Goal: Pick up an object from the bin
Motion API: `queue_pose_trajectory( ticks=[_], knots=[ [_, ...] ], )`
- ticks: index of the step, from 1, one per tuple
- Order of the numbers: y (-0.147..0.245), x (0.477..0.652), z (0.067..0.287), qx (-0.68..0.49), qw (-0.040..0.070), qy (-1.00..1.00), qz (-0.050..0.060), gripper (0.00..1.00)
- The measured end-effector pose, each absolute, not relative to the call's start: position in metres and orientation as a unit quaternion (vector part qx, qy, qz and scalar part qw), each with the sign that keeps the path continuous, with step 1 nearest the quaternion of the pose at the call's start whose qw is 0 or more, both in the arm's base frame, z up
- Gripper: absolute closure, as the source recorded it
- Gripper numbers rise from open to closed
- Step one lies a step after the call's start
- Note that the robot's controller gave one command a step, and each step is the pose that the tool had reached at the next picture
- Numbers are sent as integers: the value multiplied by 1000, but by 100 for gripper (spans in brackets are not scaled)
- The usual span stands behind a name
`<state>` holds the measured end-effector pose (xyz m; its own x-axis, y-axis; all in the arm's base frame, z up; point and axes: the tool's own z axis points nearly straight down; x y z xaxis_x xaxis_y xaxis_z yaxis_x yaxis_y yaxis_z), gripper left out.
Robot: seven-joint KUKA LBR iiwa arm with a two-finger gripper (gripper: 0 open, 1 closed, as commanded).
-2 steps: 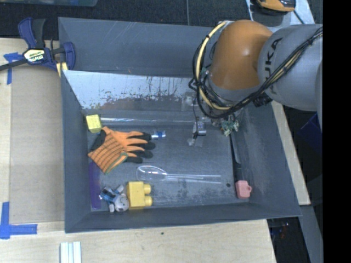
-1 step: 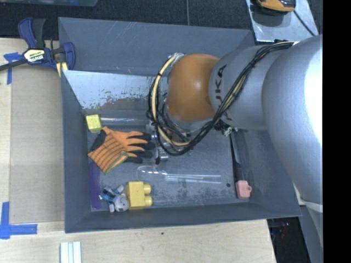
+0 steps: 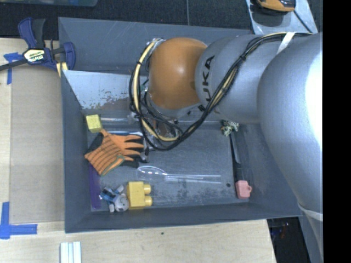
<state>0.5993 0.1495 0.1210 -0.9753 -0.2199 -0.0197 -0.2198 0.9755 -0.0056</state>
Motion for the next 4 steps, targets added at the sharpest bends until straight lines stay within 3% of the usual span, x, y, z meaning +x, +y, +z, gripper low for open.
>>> queue_pose_trajectory(
  ticks=[1,2,3,4],
  knots=[
    [204,602,104,33,2,999,0,0],
    [198,606,72,-62,9,998,-1,0],
    [200,605,71,-6,8,1000,2,100],
    [203,605,72,2,7,1000,2,100]
  ],
)
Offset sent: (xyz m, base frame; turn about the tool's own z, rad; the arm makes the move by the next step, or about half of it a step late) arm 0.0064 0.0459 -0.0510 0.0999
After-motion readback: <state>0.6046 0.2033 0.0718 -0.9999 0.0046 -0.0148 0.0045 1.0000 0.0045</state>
